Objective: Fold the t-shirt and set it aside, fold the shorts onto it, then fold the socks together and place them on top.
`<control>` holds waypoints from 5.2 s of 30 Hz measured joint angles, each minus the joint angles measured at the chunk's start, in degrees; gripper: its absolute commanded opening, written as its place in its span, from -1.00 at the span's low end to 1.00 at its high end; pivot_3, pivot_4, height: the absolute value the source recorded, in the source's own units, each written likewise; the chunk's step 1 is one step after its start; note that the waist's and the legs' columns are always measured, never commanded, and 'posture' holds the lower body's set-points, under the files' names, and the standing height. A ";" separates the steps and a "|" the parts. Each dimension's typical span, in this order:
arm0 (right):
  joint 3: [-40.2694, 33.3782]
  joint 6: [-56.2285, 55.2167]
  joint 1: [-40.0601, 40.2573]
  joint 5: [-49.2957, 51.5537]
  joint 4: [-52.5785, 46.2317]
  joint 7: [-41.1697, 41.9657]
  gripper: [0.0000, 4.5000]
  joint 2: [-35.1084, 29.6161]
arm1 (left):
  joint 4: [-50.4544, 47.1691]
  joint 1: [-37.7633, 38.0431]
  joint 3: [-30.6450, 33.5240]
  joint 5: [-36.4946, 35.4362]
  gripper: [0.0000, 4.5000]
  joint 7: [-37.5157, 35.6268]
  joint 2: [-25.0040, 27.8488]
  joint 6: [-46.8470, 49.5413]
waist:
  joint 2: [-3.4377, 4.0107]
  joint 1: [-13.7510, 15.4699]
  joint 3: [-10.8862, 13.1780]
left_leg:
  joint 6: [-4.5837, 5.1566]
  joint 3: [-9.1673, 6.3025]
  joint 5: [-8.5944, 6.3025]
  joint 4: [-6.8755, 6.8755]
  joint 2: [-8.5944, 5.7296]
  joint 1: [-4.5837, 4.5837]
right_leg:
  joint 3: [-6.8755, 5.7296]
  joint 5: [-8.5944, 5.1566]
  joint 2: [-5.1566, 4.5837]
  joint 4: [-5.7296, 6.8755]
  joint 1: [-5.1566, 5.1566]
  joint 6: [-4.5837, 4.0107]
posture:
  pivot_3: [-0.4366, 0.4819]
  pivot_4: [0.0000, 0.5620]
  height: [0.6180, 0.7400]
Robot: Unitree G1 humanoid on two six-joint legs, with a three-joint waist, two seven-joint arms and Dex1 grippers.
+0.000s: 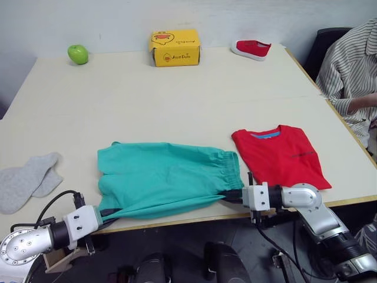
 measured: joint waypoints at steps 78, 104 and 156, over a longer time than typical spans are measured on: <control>-12.54 19.78 -3.55 -0.27 3.33 -37.42 -0.99 24.96 | 30.36 -44.88 -17.92 4.43 -1.00 17.18 -19.96 10.95 | 0.69 0.67 -0.21 | 0.17 -2.92 0.51 -0.23 -0.96 0.01 | -2.52 -0.49 -1.04 -0.21 1.78 0.00 | -0.05 -0.47 1.00; -33.10 65.41 28.18 91.42 -33.26 -70.40 0.98 8.79 | 29.09 -48.32 -25.22 -2.43 -1.00 -3.95 -24.30 3.62 | 0.50 2.05 -0.07 | 0.29 -2.95 0.53 -0.87 -0.90 -0.10 | -1.91 -0.53 -0.85 -0.51 1.54 -0.07 | -0.05 -0.47 1.00; 1.80 44.89 -2.46 0.51 -32.68 -57.52 -1.00 17.43 | 25.20 -49.28 -23.23 2.25 -1.00 8.85 -24.71 21.01 | 0.42 0.61 -0.04 | -0.07 -2.58 0.87 -1.04 -0.91 -0.46 | -1.74 -0.38 -0.77 -0.38 0.84 0.06 | -0.05 -0.47 1.00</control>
